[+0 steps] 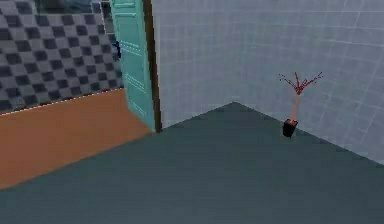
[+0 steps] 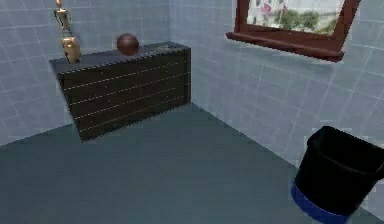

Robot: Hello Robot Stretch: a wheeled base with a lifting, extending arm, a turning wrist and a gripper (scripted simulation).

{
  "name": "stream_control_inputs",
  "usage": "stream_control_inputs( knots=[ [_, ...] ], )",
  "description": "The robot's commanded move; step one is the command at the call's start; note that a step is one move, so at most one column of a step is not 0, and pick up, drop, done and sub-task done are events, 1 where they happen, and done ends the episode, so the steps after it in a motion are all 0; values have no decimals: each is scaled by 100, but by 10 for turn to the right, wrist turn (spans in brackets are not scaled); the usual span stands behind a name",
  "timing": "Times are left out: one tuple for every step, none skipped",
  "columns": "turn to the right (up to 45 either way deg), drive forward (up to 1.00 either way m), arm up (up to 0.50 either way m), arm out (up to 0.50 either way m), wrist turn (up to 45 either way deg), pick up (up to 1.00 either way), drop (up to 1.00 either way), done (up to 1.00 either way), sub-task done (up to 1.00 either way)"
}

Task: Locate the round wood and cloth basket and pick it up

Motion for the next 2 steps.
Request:
stream_control_inputs(
  knots=[
    [-390, 0, 0, 0, 0, 0, 0, 0, 0],
    [0, 25, 0, 0, 0, 0, 0, 0, 0]
  ],
)
